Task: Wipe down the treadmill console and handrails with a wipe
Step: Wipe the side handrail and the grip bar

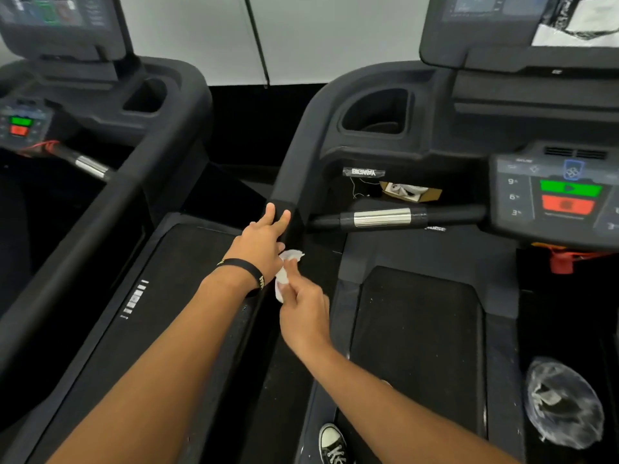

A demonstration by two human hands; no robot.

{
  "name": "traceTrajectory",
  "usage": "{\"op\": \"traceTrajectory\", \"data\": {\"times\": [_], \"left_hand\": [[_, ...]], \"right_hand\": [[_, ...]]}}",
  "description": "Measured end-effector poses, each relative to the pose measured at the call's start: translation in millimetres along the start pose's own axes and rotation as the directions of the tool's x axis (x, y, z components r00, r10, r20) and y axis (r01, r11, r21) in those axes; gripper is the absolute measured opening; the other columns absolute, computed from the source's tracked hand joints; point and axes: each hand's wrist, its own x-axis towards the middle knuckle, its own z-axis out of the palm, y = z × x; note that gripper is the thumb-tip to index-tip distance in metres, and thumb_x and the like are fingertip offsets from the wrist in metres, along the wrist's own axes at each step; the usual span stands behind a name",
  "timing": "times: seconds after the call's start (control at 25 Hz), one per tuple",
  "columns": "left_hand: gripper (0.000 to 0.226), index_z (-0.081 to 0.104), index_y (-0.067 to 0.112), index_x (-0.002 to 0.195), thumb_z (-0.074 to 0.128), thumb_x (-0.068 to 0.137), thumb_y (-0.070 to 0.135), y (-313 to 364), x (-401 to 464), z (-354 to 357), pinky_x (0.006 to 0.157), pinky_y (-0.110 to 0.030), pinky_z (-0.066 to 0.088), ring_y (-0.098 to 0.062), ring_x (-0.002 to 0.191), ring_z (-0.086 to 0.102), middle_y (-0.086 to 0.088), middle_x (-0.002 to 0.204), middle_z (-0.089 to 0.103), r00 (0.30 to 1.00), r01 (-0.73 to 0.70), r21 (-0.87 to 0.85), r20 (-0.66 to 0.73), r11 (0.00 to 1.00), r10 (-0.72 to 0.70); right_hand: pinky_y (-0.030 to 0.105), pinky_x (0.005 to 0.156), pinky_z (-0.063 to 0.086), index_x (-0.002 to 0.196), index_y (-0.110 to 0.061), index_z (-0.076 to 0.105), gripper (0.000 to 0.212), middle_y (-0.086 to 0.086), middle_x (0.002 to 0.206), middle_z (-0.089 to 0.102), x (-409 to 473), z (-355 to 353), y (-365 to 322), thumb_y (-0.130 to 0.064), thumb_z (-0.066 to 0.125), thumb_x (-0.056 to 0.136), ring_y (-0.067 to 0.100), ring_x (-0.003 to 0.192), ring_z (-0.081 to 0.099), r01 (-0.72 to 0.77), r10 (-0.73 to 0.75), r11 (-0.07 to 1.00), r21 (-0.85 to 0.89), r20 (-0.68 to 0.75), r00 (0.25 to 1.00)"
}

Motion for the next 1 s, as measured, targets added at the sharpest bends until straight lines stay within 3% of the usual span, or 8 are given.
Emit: {"op": "traceTrajectory", "data": {"times": [0.08,0.2,0.28,0.4,0.56,0.68,0.88,1.0], "left_hand": [[0.064,0.017,0.030,0.153,0.047,0.099,0.014,-3.7,0.6,-0.6,0.096,-0.044,0.047,-0.031,0.133,0.041,0.004,0.163,0.001,1.000,-0.024,-0.008,0.003,1.000,0.025],[0.065,0.017,0.027,0.153,0.048,0.098,0.014,-3.9,0.9,-3.2,0.093,-0.044,0.049,-0.028,0.128,0.045,0.001,0.163,0.000,0.998,-0.055,0.004,0.027,0.998,0.055],[0.066,0.016,0.027,0.153,0.049,0.097,0.014,-4.6,1.4,-3.2,0.092,-0.042,0.050,-0.026,0.125,0.047,0.000,0.163,0.001,0.998,-0.061,0.014,0.028,0.998,0.060],[0.065,0.018,0.026,0.153,0.050,0.097,0.014,-8.5,1.8,-2.2,0.090,-0.042,0.052,-0.024,0.119,0.052,-0.001,0.163,0.002,0.996,-0.087,0.004,0.024,0.996,0.087],[0.065,0.018,0.027,0.153,0.050,0.097,0.015,-10.1,3.4,-3.0,0.081,-0.035,0.055,-0.020,0.107,0.057,0.000,0.163,0.002,0.994,-0.103,0.016,0.023,0.995,0.103],[0.065,0.018,0.027,0.153,0.051,0.098,0.016,-9.7,4.9,-4.0,0.080,-0.032,0.054,-0.021,0.113,0.055,0.001,0.163,0.002,0.994,-0.103,0.025,0.028,0.994,0.103],[0.065,0.017,0.026,0.153,0.050,0.098,0.017,-10.5,4.0,-2.0,0.085,-0.039,0.054,-0.022,0.111,0.055,-0.001,0.163,0.002,0.994,-0.110,0.042,0.007,0.993,0.110],[0.064,0.018,0.026,0.153,0.050,0.098,0.017,-11.0,3.5,-0.4,0.089,-0.044,0.052,-0.026,0.118,0.053,0.000,0.163,0.002,0.993,-0.115,0.027,0.018,0.993,0.115]], "right_hand": [[0.034,0.100,0.049,0.146,-0.035,0.044,0.045,-0.001,0.127,0.063,-6.1,14.8,6.1,-0.016,0.044,0.105,0.020,0.122,0.056,-0.008,0.010,0.999,0.036,-0.050,0.999],[0.050,0.105,0.045,0.147,-0.041,0.042,0.044,0.006,0.134,0.060,37.8,28.1,9.3,-0.027,0.044,0.105,0.030,0.127,0.052,-0.213,0.230,0.970,0.116,-0.159,0.960],[0.042,0.105,0.045,0.146,-0.041,0.045,0.040,0.003,0.133,0.061,54.9,19.5,19.4,-0.033,0.043,0.106,0.025,0.126,0.053,-0.255,0.283,0.950,0.178,-0.155,0.946],[0.026,0.102,0.043,0.149,-0.036,0.043,0.043,-0.008,0.128,0.058,7.2,17.7,25.5,-0.025,0.043,0.107,0.012,0.121,0.052,-0.150,0.159,0.976,0.160,-0.042,0.986],[0.039,0.116,0.031,0.151,-0.037,0.038,0.046,0.005,0.159,0.035,19.3,28.0,30.6,-0.023,0.041,0.107,0.026,0.146,0.031,-0.165,0.175,0.979,0.116,-0.084,0.981],[0.040,0.118,0.026,0.151,-0.038,0.038,0.046,0.010,0.163,0.027,61.3,17.2,23.7,-0.023,0.040,0.108,0.029,0.151,0.022,-0.228,0.251,0.953,0.198,-0.094,0.963],[0.036,0.119,0.022,0.152,-0.045,0.033,0.051,0.003,0.163,0.028,3.1,25.6,38.9,-0.021,0.040,0.108,0.022,0.152,0.017,-0.137,0.141,0.977,0.160,-0.011,0.990],[0.037,0.120,0.019,0.154,-0.043,0.029,0.048,-0.001,0.166,0.020,7.5,26.4,27.1,-0.028,0.037,0.108,0.019,0.152,0.014,-0.160,0.171,0.961,0.226,-0.029,0.985]]}}
